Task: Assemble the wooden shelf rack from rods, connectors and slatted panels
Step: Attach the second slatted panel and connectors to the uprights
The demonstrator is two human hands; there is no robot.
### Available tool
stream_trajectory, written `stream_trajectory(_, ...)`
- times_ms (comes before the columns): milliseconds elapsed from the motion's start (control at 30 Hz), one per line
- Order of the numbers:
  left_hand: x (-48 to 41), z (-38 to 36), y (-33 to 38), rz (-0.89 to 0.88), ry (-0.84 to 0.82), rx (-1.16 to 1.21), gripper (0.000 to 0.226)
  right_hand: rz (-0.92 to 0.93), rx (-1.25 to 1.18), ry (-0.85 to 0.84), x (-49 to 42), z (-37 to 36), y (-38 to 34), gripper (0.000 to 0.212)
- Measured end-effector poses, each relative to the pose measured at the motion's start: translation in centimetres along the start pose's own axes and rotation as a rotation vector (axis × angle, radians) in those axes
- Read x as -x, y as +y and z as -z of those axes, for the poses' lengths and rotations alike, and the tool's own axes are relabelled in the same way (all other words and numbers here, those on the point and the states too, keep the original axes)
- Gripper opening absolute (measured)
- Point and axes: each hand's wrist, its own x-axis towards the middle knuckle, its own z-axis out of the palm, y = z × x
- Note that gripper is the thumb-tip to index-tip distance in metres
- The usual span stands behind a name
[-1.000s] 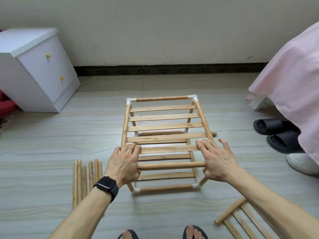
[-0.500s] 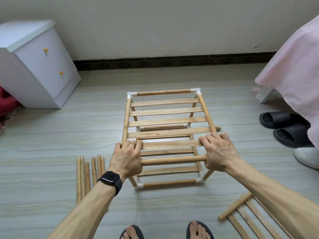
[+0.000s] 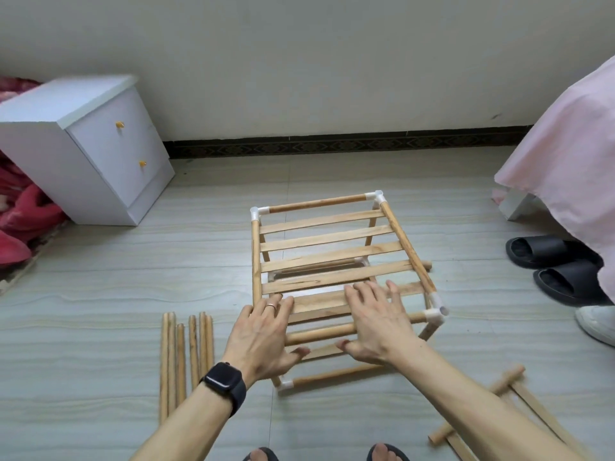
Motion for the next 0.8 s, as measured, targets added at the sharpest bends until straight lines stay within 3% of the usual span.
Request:
stream_trajectory(100, -0.2, 0.0, -0.1, 0.016, -0.015, -0.044, 0.07, 0.03, -0.028, 0.103, -0.9, -0.1, -2.8, 0.06)
stream_trajectory(200, -0.3, 0.4, 0.3, 0.062, -0.026, -0.056, 0.057, 0.008, -0.062, 0.177, -1.2, -0.6, -3.0, 0.044)
stream_trajectory(400, -0.8, 0.3, 0.6, 0.074, 0.017, -0.064, 0.051, 0.036, 0.0, 0.24, -2.4, -1.1, -1.9, 0.044)
stream_trajectory(533, -1.2, 1.3, 2.0, 0.132, -0.051, -0.062, 0.049, 0.091, 0.012, 0.243, -3.5, -1.0, -0.2, 0.049)
stream_trajectory(633, -1.2, 2.6, 4.1, 0.134, -0.125, 0.003, 0.064, 0.17, 0.107, 0.181, -4.4, -0.4, 2.7, 0.066)
stream_trajectory(700, -1.3, 3.6, 5.0, 0.056, -0.159, 0.094, 0.073, 0.054, 0.18, 0.119, -4.9, 0.5, 4.8, 0.075)
stream_trajectory(800, -1.8, 5.2, 4.9, -0.131, -0.128, 0.29, 0.059, -0.255, 0.09, 0.16, -4.8, 1.1, 7.2, 0.07)
